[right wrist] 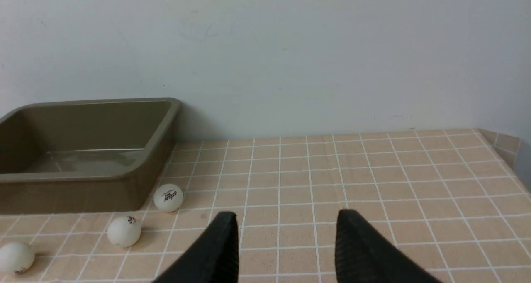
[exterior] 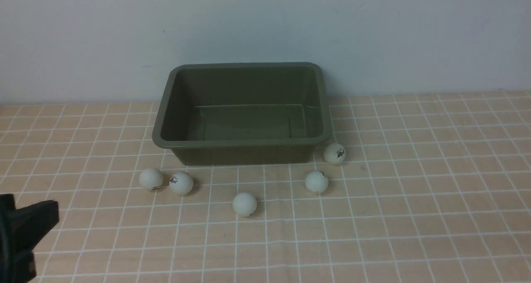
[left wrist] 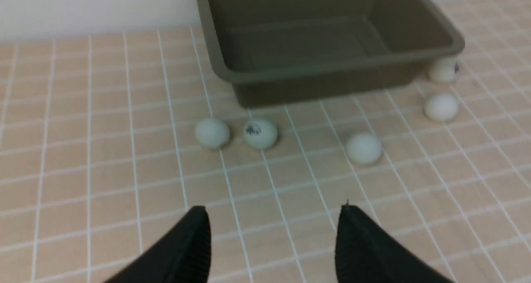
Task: Put the table tennis balls into the box on the light coffee tablecloth.
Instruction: 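Reach for and grasp a ping pong ball on the table beside the basket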
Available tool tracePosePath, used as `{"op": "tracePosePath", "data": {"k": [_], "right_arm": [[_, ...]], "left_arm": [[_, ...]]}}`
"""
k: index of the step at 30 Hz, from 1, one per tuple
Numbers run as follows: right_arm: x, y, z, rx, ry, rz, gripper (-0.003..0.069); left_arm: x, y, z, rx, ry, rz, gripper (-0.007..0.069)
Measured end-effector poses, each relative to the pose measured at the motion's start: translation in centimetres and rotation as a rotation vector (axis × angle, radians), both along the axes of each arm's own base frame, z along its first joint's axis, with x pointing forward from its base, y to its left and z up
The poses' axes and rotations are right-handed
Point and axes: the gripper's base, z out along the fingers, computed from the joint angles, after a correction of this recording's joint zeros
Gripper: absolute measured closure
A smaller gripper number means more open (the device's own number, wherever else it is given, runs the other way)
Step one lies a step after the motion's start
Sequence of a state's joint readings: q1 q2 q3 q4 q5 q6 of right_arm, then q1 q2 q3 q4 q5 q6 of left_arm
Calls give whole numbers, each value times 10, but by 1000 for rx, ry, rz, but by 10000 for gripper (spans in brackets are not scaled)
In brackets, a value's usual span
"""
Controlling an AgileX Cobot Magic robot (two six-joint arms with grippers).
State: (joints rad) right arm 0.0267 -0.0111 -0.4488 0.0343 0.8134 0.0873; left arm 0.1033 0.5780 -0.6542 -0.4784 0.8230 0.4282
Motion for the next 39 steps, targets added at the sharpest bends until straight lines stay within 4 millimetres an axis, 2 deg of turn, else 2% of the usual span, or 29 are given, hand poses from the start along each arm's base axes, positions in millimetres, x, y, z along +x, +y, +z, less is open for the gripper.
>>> {"op": "tracePosePath", "data": {"k": [3, 8, 14, 20, 30, 39], "right_arm": [[-1, 0, -4, -36, 40, 9, 356], [-2, 1, -7, -93, 79, 26, 356], [-2, 3, -8, -73, 84, 48, 356], [-3, 5, -10, -47, 111, 72, 356], [-3, 6, -10, -35, 116, 81, 356], [-3, 6, -10, -48, 115, 84, 356]], "left_arm": [[29, 2, 5, 76, 130, -89, 285], [77, 7, 7, 239, 193, -262, 285], [113, 10, -1, 288, 252, -341, 267], [155, 18, -27, 306, 373, -369, 200], [217, 25, -72, 264, 495, -360, 197], [255, 13, -109, 402, 431, -498, 197]]}}
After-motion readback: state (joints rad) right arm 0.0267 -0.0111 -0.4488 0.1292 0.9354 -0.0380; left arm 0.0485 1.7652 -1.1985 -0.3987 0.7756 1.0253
